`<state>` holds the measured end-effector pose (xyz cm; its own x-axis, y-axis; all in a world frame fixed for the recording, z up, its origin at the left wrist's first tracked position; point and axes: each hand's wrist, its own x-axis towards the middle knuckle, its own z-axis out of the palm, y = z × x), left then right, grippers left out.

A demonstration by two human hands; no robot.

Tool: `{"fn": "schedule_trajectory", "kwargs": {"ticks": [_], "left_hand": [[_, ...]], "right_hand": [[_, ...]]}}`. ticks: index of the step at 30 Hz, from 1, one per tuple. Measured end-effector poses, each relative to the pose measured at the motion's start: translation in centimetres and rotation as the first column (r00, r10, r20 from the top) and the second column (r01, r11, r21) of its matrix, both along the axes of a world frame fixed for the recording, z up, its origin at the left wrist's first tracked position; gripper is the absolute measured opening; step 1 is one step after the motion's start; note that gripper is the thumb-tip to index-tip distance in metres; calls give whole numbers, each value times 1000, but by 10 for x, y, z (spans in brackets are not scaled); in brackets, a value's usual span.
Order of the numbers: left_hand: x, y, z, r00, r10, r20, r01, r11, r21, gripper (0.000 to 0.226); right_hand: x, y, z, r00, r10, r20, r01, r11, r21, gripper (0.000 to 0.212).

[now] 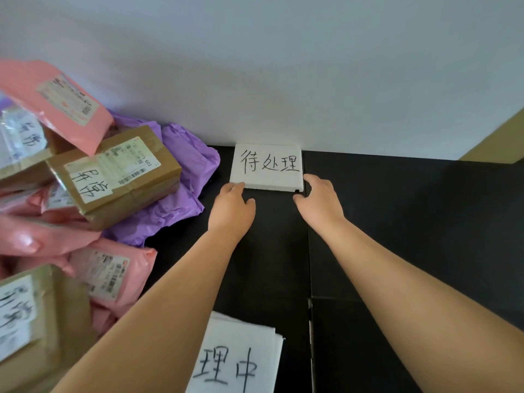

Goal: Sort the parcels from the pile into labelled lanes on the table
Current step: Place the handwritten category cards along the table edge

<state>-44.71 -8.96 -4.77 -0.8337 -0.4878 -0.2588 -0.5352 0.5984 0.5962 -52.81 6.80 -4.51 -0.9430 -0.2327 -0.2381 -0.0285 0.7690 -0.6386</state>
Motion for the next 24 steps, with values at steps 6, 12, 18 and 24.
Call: {"fn": "schedule_trajectory", "kwargs": {"ticks": [6, 12, 18, 24], "left_hand": [[62, 34, 31, 995, -102, -13, 101, 993, -57, 50], [135, 63, 45, 996, -89, -25, 86, 991, -98, 42], [206, 83, 50, 1000, 21, -23, -23, 995, -93, 42], [264, 80, 30, 992, 125, -7, -126, 990, -71, 44]], "right_hand": [[65, 27, 23, 998, 61, -4, -61, 998, 5, 55], [132, 59, 36, 989, 146, 6, -146, 989, 2, 52], [193, 80, 43, 979, 203, 21, -203, 979, -14, 51], [255, 84, 31, 973, 219, 68, -215, 975, -64, 52]]}}
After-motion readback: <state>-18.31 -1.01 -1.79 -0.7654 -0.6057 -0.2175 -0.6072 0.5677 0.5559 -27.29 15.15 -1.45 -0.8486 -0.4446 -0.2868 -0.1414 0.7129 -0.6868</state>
